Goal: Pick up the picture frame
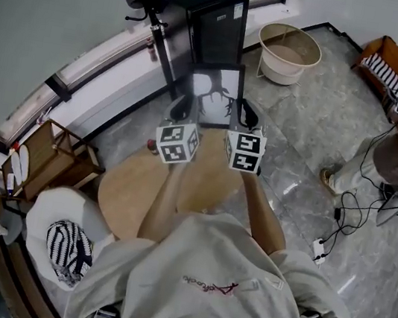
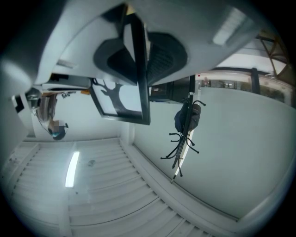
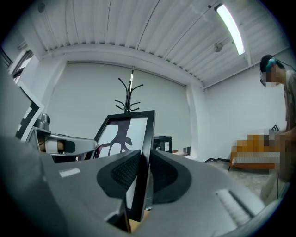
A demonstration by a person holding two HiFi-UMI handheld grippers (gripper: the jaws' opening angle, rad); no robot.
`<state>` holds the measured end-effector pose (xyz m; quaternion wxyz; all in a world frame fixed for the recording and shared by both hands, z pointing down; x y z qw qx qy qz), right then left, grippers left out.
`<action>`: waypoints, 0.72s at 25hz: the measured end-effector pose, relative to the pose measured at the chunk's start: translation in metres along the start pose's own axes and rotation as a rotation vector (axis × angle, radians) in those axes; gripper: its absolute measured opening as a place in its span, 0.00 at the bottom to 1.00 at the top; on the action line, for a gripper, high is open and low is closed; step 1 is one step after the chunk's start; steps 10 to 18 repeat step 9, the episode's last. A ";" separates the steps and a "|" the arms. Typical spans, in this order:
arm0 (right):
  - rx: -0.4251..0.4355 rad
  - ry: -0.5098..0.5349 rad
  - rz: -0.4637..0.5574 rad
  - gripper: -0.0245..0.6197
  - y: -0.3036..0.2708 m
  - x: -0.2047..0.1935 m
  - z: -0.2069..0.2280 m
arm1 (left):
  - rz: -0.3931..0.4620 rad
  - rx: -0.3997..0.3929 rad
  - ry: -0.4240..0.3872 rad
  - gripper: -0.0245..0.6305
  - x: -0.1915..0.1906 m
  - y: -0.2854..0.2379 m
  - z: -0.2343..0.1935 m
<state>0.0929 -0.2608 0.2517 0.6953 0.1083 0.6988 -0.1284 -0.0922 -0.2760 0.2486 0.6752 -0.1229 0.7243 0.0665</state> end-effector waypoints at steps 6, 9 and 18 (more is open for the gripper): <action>0.000 -0.002 0.002 0.15 0.000 0.003 0.001 | 0.002 0.000 0.000 0.14 0.004 0.000 0.001; 0.002 0.002 0.008 0.15 0.002 0.003 0.002 | 0.006 -0.001 -0.002 0.14 0.004 0.000 0.003; 0.002 0.002 0.008 0.15 0.002 0.003 0.002 | 0.006 -0.001 -0.002 0.14 0.004 0.000 0.003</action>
Point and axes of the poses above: the fingertips, and each gripper's own axes: y backward along the fingers, z to its right, x out of its top, the point moved 9 cm from there along y, backward along the fingers, and after that the axes turned 5 degrees about x, right-handed, at the moved point
